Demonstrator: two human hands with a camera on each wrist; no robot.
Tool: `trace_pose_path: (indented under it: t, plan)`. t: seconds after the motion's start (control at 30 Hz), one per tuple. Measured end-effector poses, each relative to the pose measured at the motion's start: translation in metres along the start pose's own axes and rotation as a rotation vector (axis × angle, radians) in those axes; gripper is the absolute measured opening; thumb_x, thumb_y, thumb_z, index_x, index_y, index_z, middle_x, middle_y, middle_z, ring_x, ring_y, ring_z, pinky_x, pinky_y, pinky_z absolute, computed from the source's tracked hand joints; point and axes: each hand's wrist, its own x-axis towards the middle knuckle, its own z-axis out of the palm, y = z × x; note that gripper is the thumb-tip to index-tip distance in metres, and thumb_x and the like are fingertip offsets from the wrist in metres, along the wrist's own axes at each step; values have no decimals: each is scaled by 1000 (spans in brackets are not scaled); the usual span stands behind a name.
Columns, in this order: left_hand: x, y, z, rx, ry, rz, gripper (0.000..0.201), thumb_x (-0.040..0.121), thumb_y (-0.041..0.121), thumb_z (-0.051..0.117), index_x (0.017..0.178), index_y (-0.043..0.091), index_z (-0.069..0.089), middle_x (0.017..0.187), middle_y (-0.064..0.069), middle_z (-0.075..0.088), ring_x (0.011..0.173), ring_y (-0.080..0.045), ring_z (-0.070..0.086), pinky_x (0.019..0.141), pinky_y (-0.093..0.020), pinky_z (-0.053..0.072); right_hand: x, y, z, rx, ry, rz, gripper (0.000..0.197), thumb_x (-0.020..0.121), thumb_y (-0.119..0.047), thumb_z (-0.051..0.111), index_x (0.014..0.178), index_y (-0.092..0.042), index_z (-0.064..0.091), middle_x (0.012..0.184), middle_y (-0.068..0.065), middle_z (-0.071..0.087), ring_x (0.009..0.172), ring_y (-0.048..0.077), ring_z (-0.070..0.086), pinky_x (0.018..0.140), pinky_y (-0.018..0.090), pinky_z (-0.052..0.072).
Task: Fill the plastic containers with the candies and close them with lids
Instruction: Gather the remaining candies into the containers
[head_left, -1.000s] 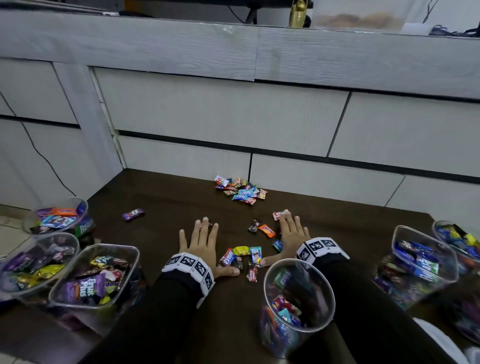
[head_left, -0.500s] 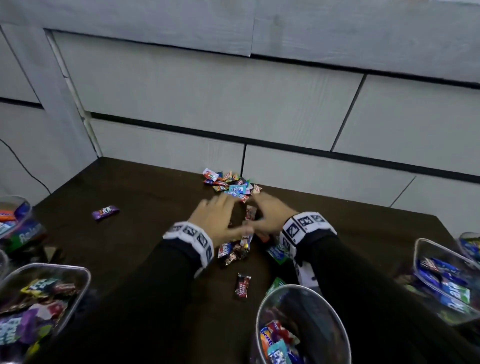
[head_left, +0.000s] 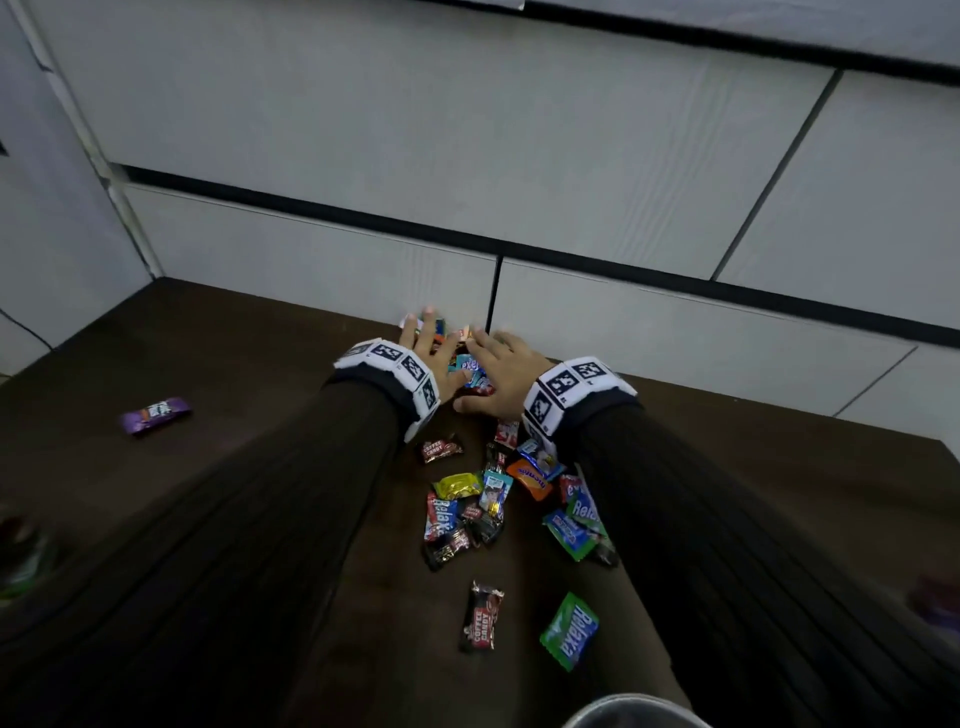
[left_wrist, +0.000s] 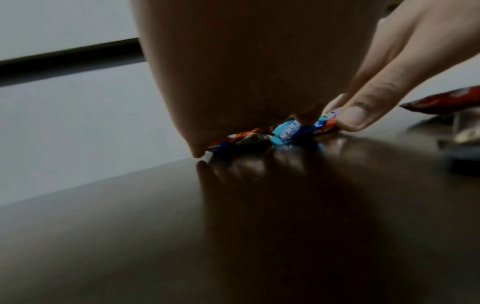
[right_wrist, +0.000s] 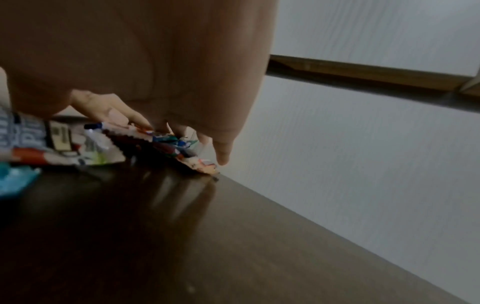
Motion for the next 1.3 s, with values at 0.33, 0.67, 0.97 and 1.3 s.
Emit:
trace_pose_path:
  t: [0.33, 0.67, 0.97, 1.3]
  plan:
    - [-74, 27, -20, -184, -144, 200, 61, 104, 37, 39, 156, 19, 12, 164, -1, 6, 151, -27, -1, 121, -50, 12, -59, -4, 0, 180, -44, 20, 59, 94, -18, 51, 147, -15, 27, 141, 16, 40, 132, 29, 37, 109, 40, 34]
    - [-120, -23, -48, -290, 357, -359, 41, 96, 42, 49, 132, 22, 51, 143, -8, 45, 135, -29, 38, 107, -48, 32, -118, -5, 22, 185, -135, -1, 62, 99, -18, 42, 153, -18, 11, 160, 2, 8, 148, 21, 3, 120, 40, 12]
    - [-128, -62, -45, -375, 102, -999, 91, 95, 61, 41, 154, 2, 3, 159, -29, -4, 146, -47, -4, 119, -56, 4, -123, -4, 19, 180, -161, -21, 66, 99, -22, 45, 153, -21, 8, 161, -2, 4, 148, 20, -2, 120, 45, 12]
    - [-80, -49, -31, -519, 169, -538, 85, 93, 44, 60, 153, 6, 14, 155, -20, 26, 140, -37, 32, 113, -51, 31, -121, 0, 21, 209, -152, -35, 68, 97, -23, 48, 153, -20, 9, 161, -1, 4, 148, 20, -4, 119, 43, 7]
